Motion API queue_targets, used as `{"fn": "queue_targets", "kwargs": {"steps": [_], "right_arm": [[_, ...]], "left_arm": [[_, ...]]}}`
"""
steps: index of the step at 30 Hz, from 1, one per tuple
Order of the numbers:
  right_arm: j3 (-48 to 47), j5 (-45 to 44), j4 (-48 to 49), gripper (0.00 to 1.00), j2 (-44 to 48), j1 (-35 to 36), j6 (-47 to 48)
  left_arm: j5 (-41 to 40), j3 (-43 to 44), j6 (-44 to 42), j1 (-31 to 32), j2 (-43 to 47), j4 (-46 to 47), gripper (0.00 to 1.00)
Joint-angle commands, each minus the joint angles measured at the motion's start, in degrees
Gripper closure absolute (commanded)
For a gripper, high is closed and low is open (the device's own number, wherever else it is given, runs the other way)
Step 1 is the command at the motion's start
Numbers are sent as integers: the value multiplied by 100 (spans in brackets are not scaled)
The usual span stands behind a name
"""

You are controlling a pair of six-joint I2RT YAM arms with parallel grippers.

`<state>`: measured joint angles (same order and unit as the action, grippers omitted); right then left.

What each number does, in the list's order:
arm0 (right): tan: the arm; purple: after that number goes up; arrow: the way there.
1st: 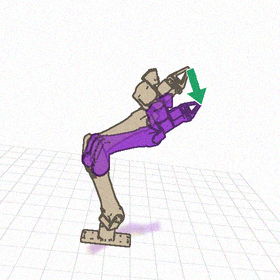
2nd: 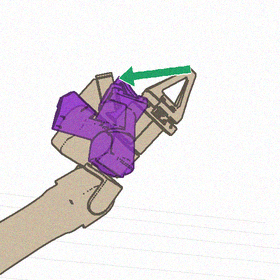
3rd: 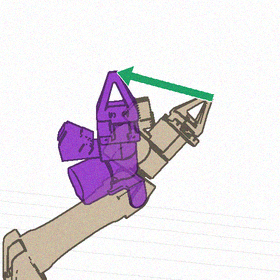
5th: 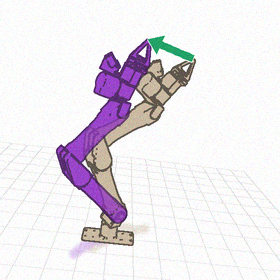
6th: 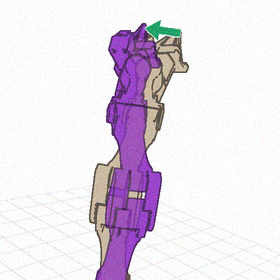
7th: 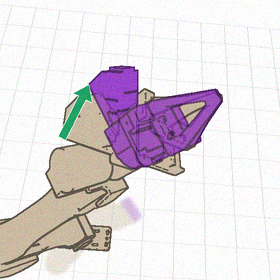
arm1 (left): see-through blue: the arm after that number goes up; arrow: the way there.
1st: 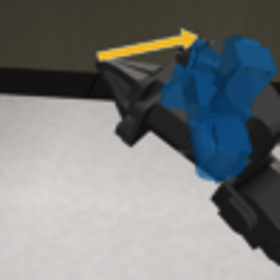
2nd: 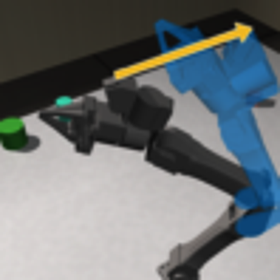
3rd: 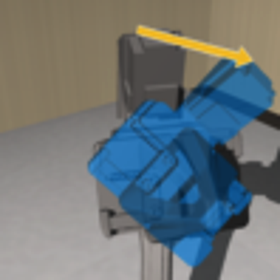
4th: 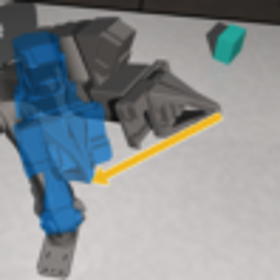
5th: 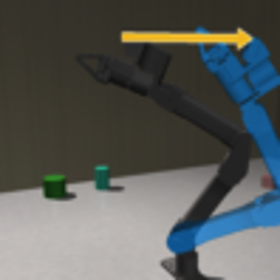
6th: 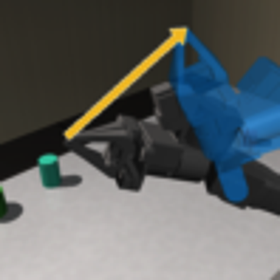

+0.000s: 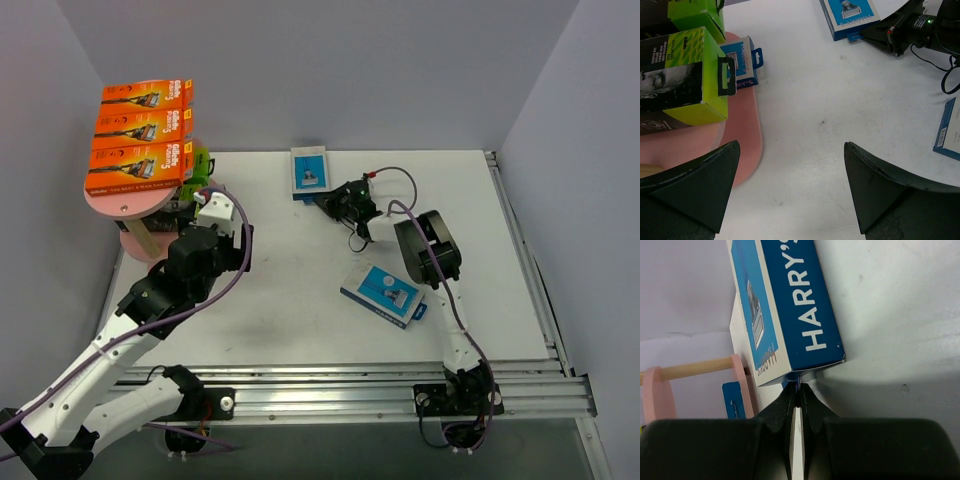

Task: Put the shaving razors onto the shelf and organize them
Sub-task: Grab a shaving razor with the right arm

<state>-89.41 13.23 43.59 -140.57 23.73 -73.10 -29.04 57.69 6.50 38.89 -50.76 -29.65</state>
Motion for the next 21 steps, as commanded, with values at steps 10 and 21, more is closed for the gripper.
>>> {"fn": "queue_targets", "kwargs": {"steps": [10,21], "right_arm": [[1829,2304,18,100,1655,290,770],[1918,3511,-4189,100,2658,686,4396]], "left_arm": [[-454,-82,-176,-145,268,398,6],[-94,-118,-202,-163,286,460,6]]}}
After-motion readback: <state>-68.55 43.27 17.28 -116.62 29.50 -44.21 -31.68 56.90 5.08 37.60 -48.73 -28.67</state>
